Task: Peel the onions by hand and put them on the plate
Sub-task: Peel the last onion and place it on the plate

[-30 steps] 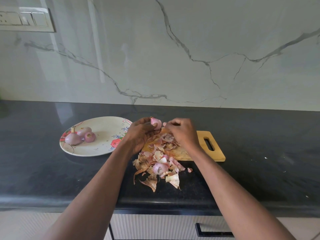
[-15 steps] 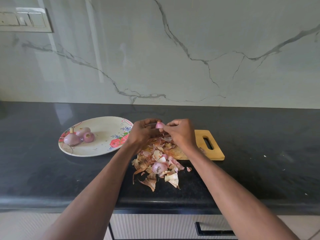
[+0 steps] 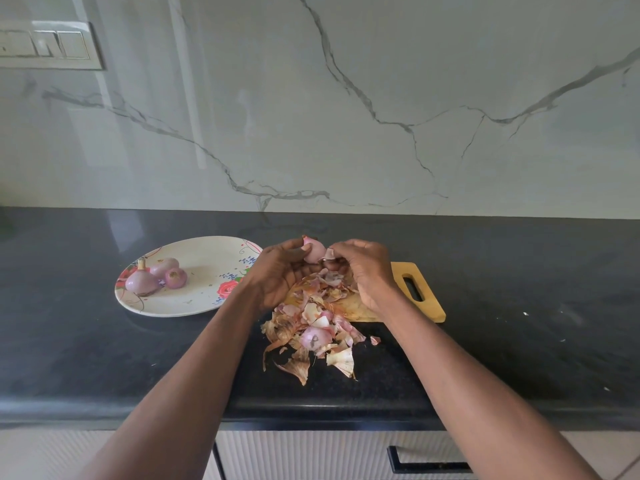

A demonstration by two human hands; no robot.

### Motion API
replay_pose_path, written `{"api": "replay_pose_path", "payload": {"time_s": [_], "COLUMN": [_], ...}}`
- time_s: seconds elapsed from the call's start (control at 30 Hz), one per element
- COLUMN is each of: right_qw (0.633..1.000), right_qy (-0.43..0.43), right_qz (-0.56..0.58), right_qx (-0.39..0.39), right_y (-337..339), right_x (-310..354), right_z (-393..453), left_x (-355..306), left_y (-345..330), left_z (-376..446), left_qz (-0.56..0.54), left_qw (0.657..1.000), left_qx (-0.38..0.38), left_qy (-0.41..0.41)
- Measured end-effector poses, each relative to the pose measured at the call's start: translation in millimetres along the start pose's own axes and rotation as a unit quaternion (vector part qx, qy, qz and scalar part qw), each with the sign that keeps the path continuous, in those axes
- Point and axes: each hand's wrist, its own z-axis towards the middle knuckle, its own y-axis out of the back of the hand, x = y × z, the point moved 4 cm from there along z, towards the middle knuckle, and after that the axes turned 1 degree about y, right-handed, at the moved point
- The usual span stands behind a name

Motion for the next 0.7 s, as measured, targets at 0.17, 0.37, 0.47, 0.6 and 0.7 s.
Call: {"api": "replay_pose_path", "payload": {"time_s": [0.17, 0.37, 0.47, 0.6, 0.7], "right_qw": [0.975, 0.990, 0.952, 0.880, 0.885], "right_qy": [-0.102, -0.084, 0.065, 0.128, 0.113], "right_qz": [0.193, 0.108, -0.299, -0.451, -0.442], "right_qx": [0.047, 0.034, 0.027, 0.080, 0.087], "right_y": [-6, 5, 3, -12, -11], "right_x": [-3, 1, 2, -5, -8], "right_z": [0, 3, 4, -1, 0], "left_x": [-2, -5, -3, -2, -1], "left_y": [0, 4, 7, 8, 14], "left_z": [-2, 0, 2, 3, 6], "left_qz": [-0.066, -0.131, -0.134, -0.059, -0.057], "left_qw": [0.997, 0.991, 0.991, 0.998, 0.998], "left_qx": [0.021, 0.028, 0.021, 0.003, -0.026], "left_qy": [0.017, 0.006, -0.002, -0.021, -0.014]}}
